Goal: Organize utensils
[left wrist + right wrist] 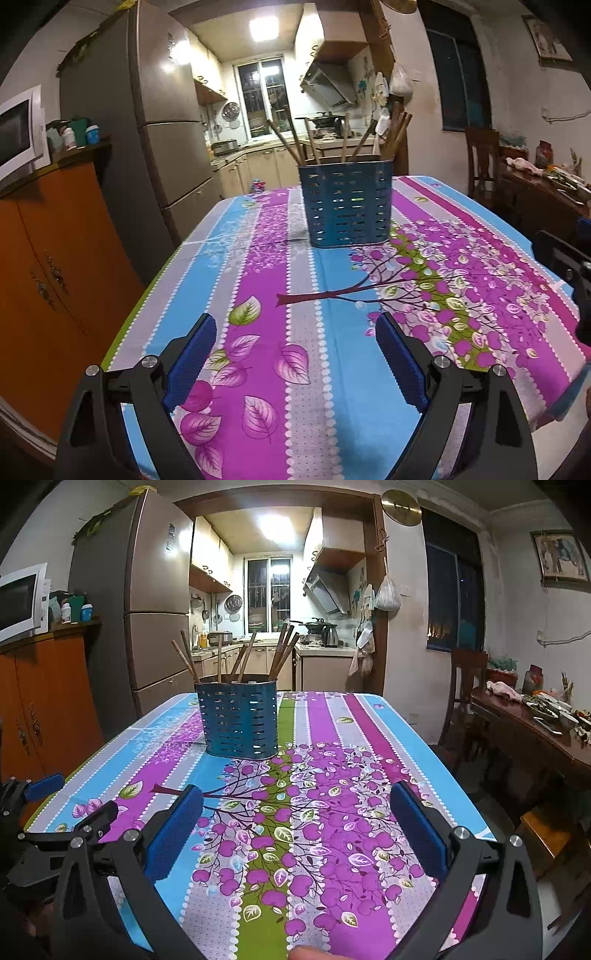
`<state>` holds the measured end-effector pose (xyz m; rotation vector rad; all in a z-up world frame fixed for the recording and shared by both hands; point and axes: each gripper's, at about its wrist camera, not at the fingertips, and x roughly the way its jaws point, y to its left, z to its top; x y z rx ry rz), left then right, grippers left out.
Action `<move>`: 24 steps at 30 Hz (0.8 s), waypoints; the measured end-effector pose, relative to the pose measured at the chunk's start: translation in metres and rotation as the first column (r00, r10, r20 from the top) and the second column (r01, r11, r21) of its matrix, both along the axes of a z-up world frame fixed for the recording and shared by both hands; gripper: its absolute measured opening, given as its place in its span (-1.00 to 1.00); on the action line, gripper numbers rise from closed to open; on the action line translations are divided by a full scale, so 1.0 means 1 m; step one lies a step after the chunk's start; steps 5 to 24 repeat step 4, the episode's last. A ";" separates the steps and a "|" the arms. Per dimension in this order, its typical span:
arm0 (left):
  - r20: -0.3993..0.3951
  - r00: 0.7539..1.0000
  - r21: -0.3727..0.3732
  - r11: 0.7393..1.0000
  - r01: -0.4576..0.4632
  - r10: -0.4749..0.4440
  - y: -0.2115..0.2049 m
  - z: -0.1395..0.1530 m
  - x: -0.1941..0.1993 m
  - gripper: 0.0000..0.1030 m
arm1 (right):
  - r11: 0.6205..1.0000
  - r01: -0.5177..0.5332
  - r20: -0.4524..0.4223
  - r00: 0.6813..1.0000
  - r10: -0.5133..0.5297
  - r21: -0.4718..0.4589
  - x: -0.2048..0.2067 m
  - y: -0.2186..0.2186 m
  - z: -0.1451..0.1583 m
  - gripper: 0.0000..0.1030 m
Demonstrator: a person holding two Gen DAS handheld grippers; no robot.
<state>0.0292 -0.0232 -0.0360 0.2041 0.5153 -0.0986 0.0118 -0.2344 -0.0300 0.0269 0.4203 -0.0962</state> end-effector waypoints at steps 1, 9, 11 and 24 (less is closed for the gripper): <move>0.007 1.000 0.003 1.000 0.000 0.000 0.000 0.001 0.000 0.71 | 1.000 -0.001 -0.002 1.000 0.001 0.001 0.000 0.000 0.000 0.90; 0.011 1.000 0.004 1.000 -0.008 0.008 -0.001 0.000 0.000 0.74 | 1.000 -0.002 -0.007 1.000 0.002 -0.004 0.002 0.001 -0.001 0.90; 0.011 1.000 0.004 1.000 -0.008 0.008 -0.001 0.000 0.000 0.74 | 1.000 -0.002 -0.007 1.000 0.002 -0.004 0.002 0.001 -0.001 0.90; 0.011 1.000 0.004 1.000 -0.008 0.008 -0.001 0.000 0.000 0.74 | 1.000 -0.002 -0.007 1.000 0.002 -0.004 0.002 0.001 -0.001 0.90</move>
